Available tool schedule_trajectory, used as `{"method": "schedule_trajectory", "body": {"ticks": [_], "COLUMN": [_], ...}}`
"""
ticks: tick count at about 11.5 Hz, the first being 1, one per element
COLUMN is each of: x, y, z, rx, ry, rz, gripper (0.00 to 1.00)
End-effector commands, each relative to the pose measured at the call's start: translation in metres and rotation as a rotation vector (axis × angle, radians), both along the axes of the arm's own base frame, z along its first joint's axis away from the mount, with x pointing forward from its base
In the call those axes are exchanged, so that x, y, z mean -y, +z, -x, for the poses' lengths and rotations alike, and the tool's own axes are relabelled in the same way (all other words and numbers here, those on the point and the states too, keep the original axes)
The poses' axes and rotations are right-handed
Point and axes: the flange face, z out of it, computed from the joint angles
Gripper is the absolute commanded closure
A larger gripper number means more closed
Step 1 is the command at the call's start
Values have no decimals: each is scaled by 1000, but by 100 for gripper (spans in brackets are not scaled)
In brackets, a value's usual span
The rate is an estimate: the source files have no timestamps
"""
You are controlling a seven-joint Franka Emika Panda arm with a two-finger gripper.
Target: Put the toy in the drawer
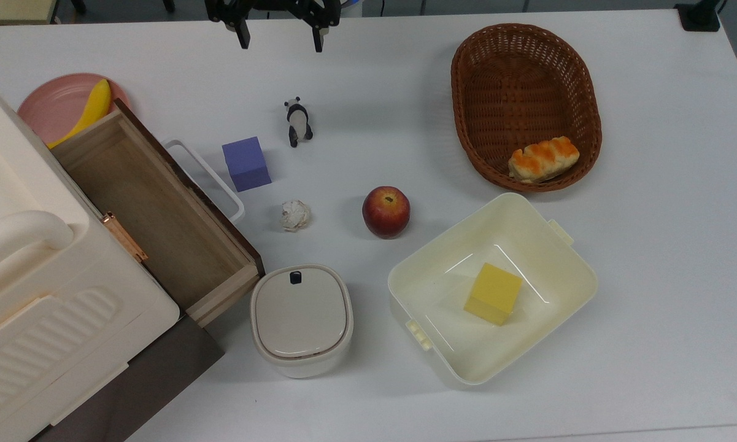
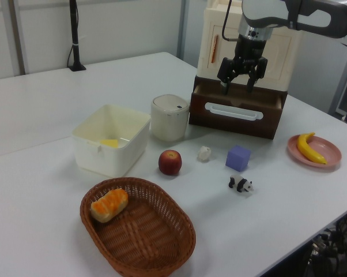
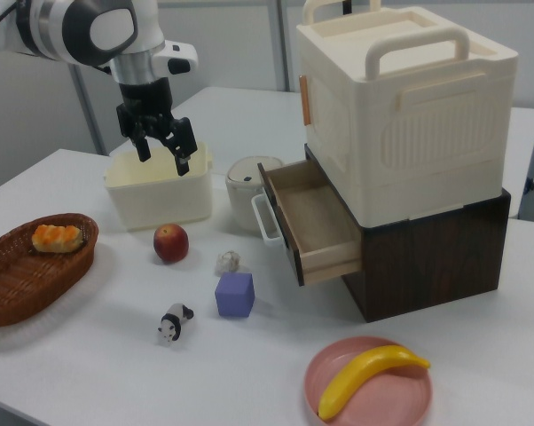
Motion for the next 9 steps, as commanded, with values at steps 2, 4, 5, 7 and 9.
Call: {"method": "schedule_trajectory", "body": {"ticks": [2,4,5,7,9], "x": [4,2,-5,-3,0], "y": [5,1,-3,-5,-9], "z": [7,7,7,8,8], "rx": [7,-2,-11,-21,-54], "ry": [124,125,135,129,136], "rz": [-6,-13,-6,-9,-12], "gripper": [0,0,0,0,0]}}
